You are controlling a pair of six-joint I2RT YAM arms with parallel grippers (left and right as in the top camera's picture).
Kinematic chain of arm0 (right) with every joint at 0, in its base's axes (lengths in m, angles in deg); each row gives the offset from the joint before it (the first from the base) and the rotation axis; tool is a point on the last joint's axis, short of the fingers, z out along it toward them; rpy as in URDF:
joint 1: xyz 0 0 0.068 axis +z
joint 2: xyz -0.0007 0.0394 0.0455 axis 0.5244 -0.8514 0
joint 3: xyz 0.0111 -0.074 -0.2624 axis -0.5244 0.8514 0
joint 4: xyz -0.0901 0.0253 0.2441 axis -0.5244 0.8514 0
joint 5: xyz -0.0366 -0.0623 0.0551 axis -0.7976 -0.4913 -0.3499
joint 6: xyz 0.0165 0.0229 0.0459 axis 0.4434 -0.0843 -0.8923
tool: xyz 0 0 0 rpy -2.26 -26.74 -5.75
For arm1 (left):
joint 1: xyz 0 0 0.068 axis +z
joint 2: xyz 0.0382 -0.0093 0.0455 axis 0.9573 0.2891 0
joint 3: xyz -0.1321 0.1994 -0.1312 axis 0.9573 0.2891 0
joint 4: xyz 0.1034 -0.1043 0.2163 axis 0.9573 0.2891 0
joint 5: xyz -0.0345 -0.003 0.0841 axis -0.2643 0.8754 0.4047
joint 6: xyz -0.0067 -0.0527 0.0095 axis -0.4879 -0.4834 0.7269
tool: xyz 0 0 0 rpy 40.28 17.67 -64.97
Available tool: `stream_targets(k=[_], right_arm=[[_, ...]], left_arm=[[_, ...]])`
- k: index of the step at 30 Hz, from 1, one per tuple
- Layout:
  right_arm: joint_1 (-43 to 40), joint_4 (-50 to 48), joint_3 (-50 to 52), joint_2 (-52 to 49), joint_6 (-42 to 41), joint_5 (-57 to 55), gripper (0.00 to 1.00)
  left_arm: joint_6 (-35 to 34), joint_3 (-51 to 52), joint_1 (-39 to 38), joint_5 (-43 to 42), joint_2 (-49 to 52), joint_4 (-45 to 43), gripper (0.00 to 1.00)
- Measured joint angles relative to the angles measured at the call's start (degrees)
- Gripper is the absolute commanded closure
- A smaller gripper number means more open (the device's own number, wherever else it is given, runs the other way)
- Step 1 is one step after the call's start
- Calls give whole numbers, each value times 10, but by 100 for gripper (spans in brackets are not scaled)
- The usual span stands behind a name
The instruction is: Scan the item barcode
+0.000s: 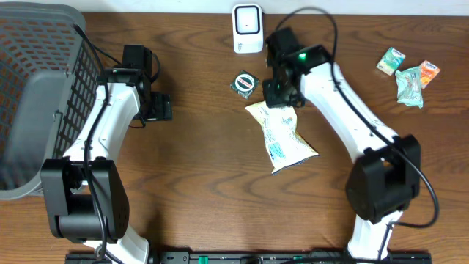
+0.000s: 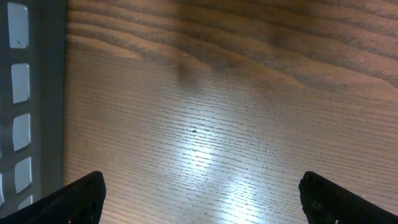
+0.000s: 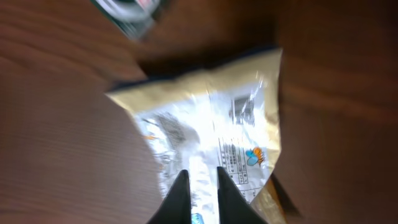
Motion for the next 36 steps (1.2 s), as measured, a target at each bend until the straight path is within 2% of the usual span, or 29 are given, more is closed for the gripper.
stream_targets(k=[3,6,10,14,16,18,21,25,29,32,36], right_arm=[[5,-21,4,18,0,0,93],[14,-87,53,18,-4,0,91],[34,-231,172,12,-16,15,88],[52,-308,246,8,-24,23,96],[54,-307,255,8,-27,26,96],[54,-289,252,9,-28,29,92],[47,-190,203,16,-27,31,85],[31,-71,119,56,-20,26,86],[19,32,86,127,-13,-9,96],[21,28,108,129,-13,-15,94],[28,-75,207,107,-28,-20,88]], left_arm=[[0,0,0,0,0,0,2],[0,0,0,0,0,0,2],[0,0,0,0,0,0,2],[0,0,0,0,0,0,2],[0,0,0,0,0,0,2],[0,0,0,0,0,0,2],[0,0,0,0,0,0,2],[0,0,0,0,0,0,2],[0,0,0,0,0,0,2],[0,0,0,0,0,0,2],[0,0,0,0,0,0,2]])
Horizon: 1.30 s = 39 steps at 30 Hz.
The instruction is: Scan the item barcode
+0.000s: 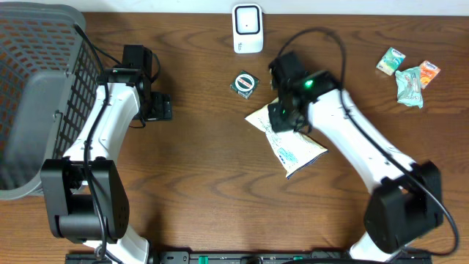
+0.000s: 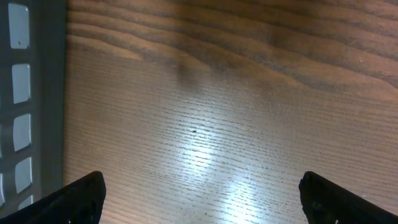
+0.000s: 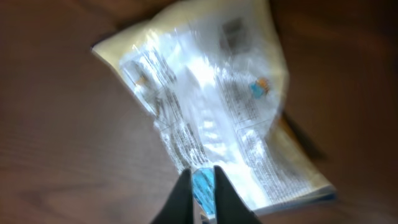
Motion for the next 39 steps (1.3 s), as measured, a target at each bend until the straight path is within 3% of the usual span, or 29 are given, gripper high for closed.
stream_targets(k=[3,5,9,13,17,21,25,29,35,39], right_arm=[[8,-110,93,-33,-19,-1,89],[9,-122,106,-41,-25,4,89],[9,-84,73,-41,-27,14,83],[9,13,-44,-41,-12,5,80],[4,111,-113,-37,-1,-23,82],[-4,148,-81,-37,3,-38,80],[-5,66,30,-37,-5,-47,80],[-5,18,118,-38,-32,-48,91],[-5,70,115,-38,-45,-48,94],[-5,112,26,-38,-43,-47,94]], left_arm=[[0,0,0,0,0,0,2],[0,0,0,0,0,0,2],[0,0,0,0,0,0,2],[0,0,0,0,0,0,2],[0,0,0,0,0,0,3],[0,0,0,0,0,0,2],[0,0,0,0,0,-1,2],[0,0,0,0,0,0,2],[0,0,0,0,0,0,2],[0,0,0,0,0,0,2]])
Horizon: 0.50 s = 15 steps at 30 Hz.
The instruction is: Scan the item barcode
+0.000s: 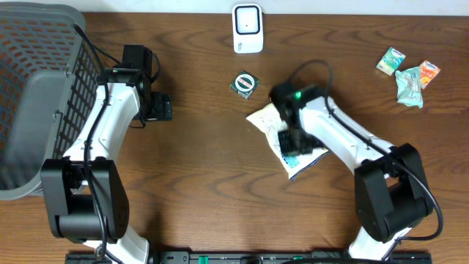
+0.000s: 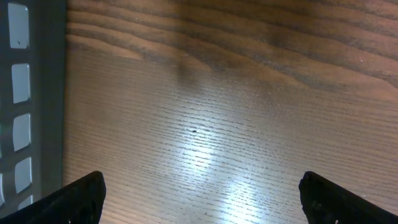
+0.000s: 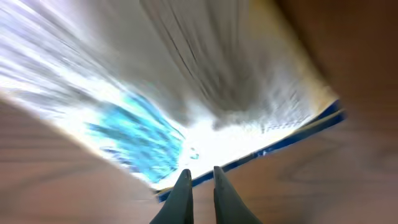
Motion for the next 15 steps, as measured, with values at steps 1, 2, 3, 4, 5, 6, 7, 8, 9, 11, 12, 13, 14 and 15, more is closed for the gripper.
stream_targets(k=[1,2,3,4,5,6,7,8,9,11,12,13,14,15], right_arm=[[0,-3,-19,0,0,0,94],[0,-19,-42,0,0,0,94],[0,-46,-63,0,0,1,98],[0,-56,-69,0,0,1,99],[0,-72,-73,0,0,1,99],[0,-88,-71,0,2,2,99],[0,-98,-69,0,2,2,99],[1,-120,-63,0,2,2,99],[2,-136,-58,-2,2,2,99],[5,-180,-42,-9,2,5,99],[7,-202,-32,-16,2,10,99],[9,-219,-25,-24,2,17,99],[10,-237,-18,-36,3,27,99],[12,-250,-13,-48,3,36,99]], left_arm=[[0,0,0,0,0,0,2],[0,0,0,0,0,0,3],[0,0,0,0,0,0,2],[0,0,0,0,0,0,2],[0,0,0,0,0,0,2],[0,0,0,0,0,0,2],[0,0,0,0,0,0,2],[0,0,0,0,0,0,2],[0,0,0,0,0,0,2],[0,0,0,0,0,0,2],[0,0,0,0,0,0,2],[0,0,0,0,0,0,2],[0,0,0,0,0,0,2],[0,0,0,0,0,0,2]])
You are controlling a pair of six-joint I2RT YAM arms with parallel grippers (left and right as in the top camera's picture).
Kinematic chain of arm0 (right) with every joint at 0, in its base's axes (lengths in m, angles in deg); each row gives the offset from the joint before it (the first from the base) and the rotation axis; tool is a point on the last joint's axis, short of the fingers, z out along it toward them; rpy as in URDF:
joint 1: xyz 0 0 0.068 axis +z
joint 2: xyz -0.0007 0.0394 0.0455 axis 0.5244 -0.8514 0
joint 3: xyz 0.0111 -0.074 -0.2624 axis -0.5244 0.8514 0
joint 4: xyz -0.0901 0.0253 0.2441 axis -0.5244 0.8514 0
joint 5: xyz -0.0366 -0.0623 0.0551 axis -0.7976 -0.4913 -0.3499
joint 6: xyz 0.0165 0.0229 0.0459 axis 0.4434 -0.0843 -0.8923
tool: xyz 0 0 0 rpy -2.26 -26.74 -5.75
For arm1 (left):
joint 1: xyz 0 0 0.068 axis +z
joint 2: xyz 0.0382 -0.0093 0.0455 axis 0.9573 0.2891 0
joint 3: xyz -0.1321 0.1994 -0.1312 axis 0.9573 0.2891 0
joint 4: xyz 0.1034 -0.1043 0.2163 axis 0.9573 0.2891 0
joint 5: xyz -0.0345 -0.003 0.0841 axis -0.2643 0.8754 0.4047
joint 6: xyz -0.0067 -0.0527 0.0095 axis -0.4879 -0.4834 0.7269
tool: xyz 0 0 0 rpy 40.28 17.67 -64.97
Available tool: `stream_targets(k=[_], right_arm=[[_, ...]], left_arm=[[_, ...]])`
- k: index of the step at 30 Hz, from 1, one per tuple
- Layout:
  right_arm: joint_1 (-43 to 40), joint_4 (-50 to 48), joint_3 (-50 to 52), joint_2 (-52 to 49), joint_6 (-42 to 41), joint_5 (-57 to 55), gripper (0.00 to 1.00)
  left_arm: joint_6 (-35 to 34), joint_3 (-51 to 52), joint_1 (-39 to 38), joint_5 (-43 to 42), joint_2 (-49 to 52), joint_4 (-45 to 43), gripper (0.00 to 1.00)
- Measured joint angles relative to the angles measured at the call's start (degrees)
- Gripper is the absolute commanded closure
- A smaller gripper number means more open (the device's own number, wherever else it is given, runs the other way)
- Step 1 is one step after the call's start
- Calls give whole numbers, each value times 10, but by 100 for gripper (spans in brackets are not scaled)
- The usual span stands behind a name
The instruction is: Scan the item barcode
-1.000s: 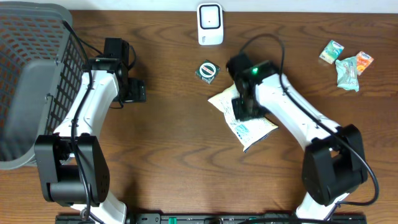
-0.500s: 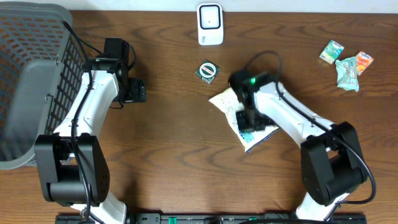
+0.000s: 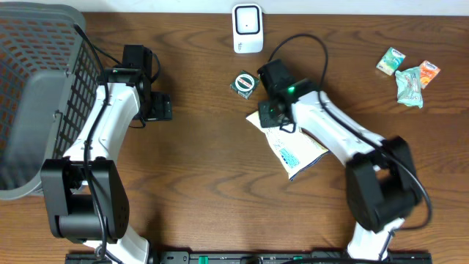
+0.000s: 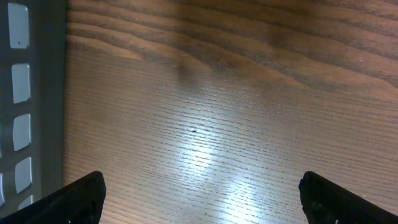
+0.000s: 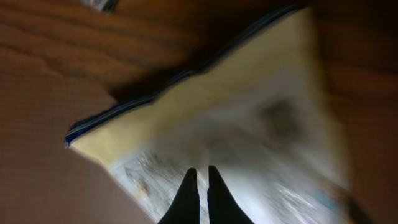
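Observation:
A pale yellow printed packet (image 3: 297,147) lies flat on the wooden table, its long axis running from upper left to lower right. My right gripper (image 3: 272,111) is over its upper left end. In the blurred right wrist view the two fingers (image 5: 202,180) stand shut together above the packet (image 5: 249,106), with nothing seen between them. The white scanner (image 3: 248,28) stands at the table's far edge, apart from the packet. My left gripper (image 3: 157,108) hovers open over bare wood (image 4: 200,180), far to the left.
A small round green packet (image 3: 245,82) lies between scanner and yellow packet and shows at the top edge (image 5: 99,5). A grey mesh basket (image 3: 37,88) fills the left side (image 4: 25,93). Small snack packets (image 3: 410,77) lie at the far right.
My right gripper has moved from over the packet's lower right part, near its blue edge, to its upper left end. The packet lies about where it was. The left arm is unchanged.
My right gripper was shut at the packet's top end, with the packet lying steeper. Then it was over the middle and the packet had turned and shifted lower right. Then it was over the lower right corner, now at the upper left end. The left arm stayed still.

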Motion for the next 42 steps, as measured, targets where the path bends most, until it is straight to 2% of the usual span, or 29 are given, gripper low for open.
stream_targets(k=[4,6,13,19,23,28,31,33,34,35,36,38,42], right_arm=[[7,-44,5,-40,9,39,99],[8,-32,1,-40,11,44,99],[-8,120,-76,-22,45,49,96],[-39,211,-99,42,62,-23,94],[-46,174,-37,42,66,-44,91],[-45,65,80,38,60,-43,99],[-46,75,87,44,56,-50,98],[-52,125,81,44,55,-54,79],[-57,148,75,44,55,-54,33],[-68,175,55,44,52,-56,19],[-74,189,38,44,51,-57,15],[-84,201,-6,47,51,-56,3],[-114,197,-47,62,82,-25,1]], left_arm=[[0,0,0,0,0,0,2],[0,0,0,0,0,0,2],[0,0,0,0,0,0,2],[0,0,0,0,0,0,2],[0,0,0,0,0,0,2],[0,0,0,0,0,0,2],[0,0,0,0,0,0,2],[0,0,0,0,0,0,2],[0,0,0,0,0,0,2],[0,0,0,0,0,0,2],[0,0,0,0,0,0,3],[0,0,0,0,0,0,2],[0,0,0,0,0,0,2]])
